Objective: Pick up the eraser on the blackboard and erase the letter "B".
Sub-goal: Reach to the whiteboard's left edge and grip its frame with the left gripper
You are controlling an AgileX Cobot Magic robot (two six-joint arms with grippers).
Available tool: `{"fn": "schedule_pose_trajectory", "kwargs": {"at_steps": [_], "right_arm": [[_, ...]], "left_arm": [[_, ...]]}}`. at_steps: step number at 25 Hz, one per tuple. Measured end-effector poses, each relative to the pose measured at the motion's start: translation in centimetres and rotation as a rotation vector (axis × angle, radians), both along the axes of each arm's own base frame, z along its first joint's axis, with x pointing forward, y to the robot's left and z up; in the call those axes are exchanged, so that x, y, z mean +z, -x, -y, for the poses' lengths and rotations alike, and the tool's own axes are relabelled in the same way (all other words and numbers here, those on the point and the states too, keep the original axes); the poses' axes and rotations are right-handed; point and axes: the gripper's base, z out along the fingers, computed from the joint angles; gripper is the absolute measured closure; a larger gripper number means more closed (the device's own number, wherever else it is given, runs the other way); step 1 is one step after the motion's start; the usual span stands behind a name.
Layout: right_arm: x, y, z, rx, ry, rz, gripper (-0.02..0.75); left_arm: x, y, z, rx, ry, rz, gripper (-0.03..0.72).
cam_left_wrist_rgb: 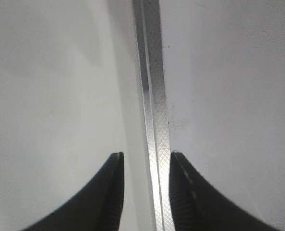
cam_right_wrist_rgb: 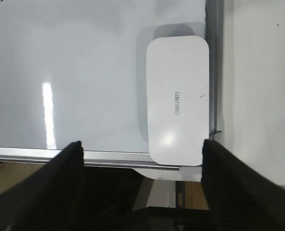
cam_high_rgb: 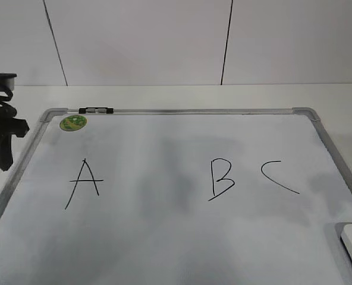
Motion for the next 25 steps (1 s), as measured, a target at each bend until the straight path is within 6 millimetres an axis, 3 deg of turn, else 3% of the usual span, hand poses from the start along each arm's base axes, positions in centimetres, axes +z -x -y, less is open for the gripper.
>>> {"fn": "schedule_pose_trajectory", "kwargs": {"at_steps": [4,13,18,25], "right_arm": [[0.0,0.0,0.1,0.0,0.009,0.0,0.155],[0.0,0.0,0.3,0.001,0.03,0.002,0.154],[0.0,0.0,0.3,-0.003,0.029,0.001,0.154],[0.0,0.0,0.3,-0.005,0.028,0.001,0.154]], "left_arm": [[-1.4,-0.4,0.0,0.001,-0.002,-0.021,0.447],[-2.1,-1.2,0.1,0.004,0.0,0.021,0.447],[-3.7,-1.4,0.1,0.004,-0.004,-0.021,0.447],[-4.1,-1.4,0.1,0.004,-0.005,-0.031,0.447]]}}
